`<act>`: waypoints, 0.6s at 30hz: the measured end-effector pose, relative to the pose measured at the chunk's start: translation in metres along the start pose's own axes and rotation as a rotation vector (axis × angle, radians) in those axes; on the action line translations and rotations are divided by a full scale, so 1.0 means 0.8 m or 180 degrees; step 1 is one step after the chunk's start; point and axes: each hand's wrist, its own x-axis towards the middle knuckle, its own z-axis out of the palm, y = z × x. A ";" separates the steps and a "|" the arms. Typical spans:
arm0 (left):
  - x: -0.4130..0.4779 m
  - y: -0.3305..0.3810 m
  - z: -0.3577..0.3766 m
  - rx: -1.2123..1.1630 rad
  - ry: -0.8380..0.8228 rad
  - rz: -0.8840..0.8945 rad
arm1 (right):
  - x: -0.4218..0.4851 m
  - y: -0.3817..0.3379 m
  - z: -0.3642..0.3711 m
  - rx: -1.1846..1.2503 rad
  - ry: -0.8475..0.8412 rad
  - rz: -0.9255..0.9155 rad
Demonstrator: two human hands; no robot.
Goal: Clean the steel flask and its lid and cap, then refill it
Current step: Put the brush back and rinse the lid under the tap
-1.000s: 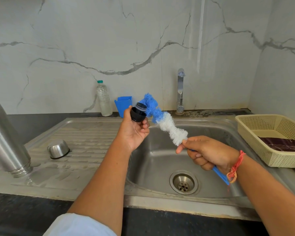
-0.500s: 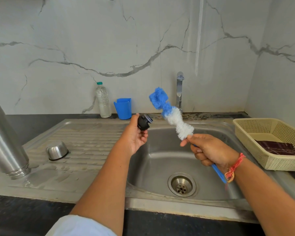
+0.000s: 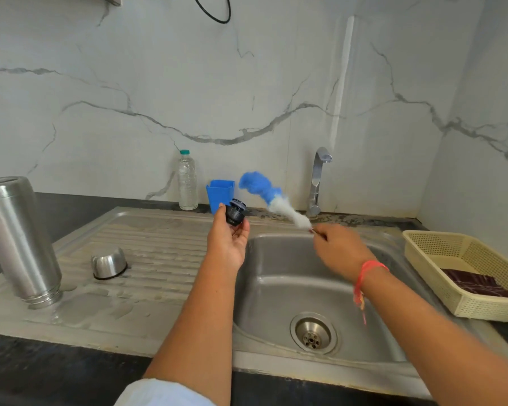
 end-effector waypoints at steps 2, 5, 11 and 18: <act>0.001 0.004 -0.001 -0.0154 0.0009 -0.0047 | 0.031 -0.022 -0.007 -0.0537 0.0141 -0.0157; 0.006 0.011 -0.008 -0.0430 0.0077 -0.0104 | 0.075 -0.063 -0.019 -0.1207 0.0395 -0.0329; 0.014 0.018 -0.018 -0.0871 0.0186 -0.0223 | 0.166 -0.143 -0.038 -0.2785 0.0881 -0.0661; 0.024 0.012 -0.022 -0.1098 0.0299 -0.0377 | 0.248 -0.204 -0.043 -0.3427 0.1178 -0.1027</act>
